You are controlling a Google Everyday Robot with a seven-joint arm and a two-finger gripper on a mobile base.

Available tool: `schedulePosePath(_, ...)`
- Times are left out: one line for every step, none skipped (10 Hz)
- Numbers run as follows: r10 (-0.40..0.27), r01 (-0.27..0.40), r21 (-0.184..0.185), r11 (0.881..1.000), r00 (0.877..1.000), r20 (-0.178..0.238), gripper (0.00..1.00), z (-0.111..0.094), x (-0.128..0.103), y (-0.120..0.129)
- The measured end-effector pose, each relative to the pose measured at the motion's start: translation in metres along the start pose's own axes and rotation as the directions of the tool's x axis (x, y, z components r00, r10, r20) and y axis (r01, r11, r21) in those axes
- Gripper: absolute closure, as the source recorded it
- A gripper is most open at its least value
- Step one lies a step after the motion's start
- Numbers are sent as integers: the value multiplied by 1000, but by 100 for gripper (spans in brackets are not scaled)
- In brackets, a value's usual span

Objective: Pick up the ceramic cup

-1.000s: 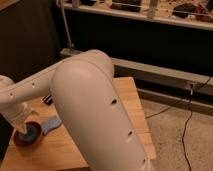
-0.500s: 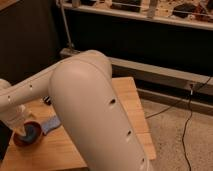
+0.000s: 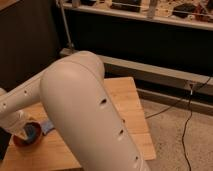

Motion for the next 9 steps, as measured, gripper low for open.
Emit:
schedulePosePath(-31,31,12,999,999,-9,42,2,-1,11)
schedulePosePath(-45,45,17,999,999,-11,44,3,-2,17)
schedulePosePath(-56,56,19,998,998,-13,53,4,-3,23)
schedulePosePath(-62,63,21,998,998,-10,61,3,-5,26)
schedulePosePath(-65,65,23,998,998,-7,67,3,-7,28)
schedulePosePath(-62,62,24,998,998,1,69,2,-11,29)
schedulePosePath(-57,57,25,998,998,7,69,1,-13,28)
schedulePosePath(-50,50,23,998,999,14,69,0,-16,26)
schedulePosePath(-46,45,20,999,999,19,69,-1,-19,26)
